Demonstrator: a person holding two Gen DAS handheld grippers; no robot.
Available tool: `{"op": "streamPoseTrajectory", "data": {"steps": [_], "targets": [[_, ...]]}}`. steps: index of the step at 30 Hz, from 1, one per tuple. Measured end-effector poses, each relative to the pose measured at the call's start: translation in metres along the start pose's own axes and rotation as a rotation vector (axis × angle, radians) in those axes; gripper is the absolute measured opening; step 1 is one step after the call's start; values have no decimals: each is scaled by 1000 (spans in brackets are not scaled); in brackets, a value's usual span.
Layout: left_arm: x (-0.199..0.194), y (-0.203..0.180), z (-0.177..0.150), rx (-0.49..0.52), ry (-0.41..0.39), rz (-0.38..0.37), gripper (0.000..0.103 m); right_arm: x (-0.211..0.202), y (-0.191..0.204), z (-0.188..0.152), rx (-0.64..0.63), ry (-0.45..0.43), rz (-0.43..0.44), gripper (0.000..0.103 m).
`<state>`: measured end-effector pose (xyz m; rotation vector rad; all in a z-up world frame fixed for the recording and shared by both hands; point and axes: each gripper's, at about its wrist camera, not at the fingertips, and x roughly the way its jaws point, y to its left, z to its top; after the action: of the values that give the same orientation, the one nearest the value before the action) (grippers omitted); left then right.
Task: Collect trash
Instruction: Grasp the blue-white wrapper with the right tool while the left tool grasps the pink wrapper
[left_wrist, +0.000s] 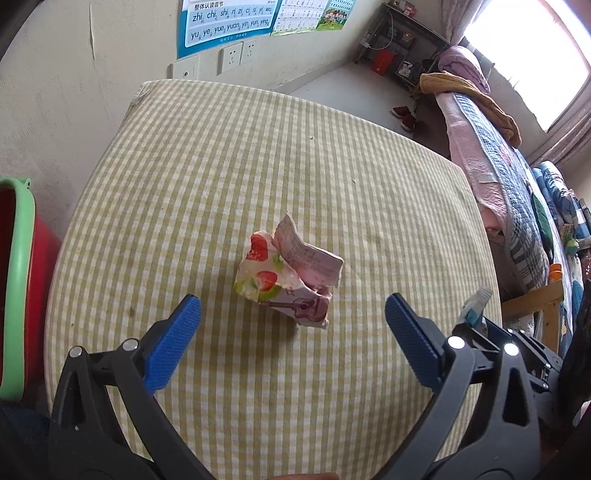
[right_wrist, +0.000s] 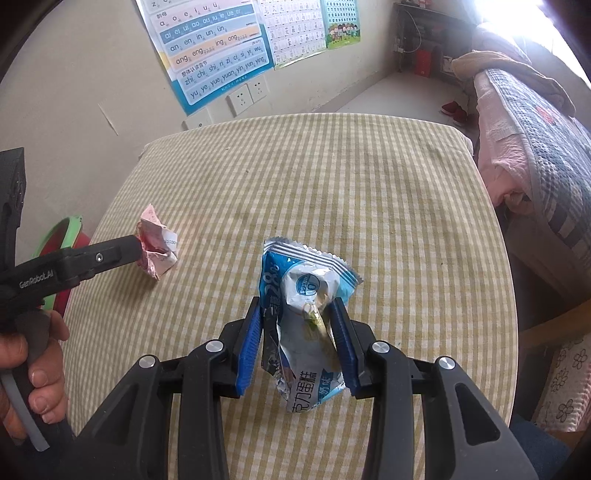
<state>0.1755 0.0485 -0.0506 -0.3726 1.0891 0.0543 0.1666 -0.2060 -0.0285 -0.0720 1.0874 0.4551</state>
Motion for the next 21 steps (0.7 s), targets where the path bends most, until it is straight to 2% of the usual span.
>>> {"op": "streamPoseTrajectory", "data": {"steps": [5, 10, 12, 21], "targets": [[18, 4, 4, -53, 31, -11, 94, 4, -2, -2, 8, 3, 7, 37], [28, 1, 10, -62, 43, -9, 69, -1, 5, -2, -27, -22, 19, 37], [30, -1, 11, -59, 37, -4, 66, -1, 6, -3, -34, -25, 32, 37], [30, -7, 13, -62, 29, -22, 59, -11, 2, -8, -25, -51, 53, 37]]}}
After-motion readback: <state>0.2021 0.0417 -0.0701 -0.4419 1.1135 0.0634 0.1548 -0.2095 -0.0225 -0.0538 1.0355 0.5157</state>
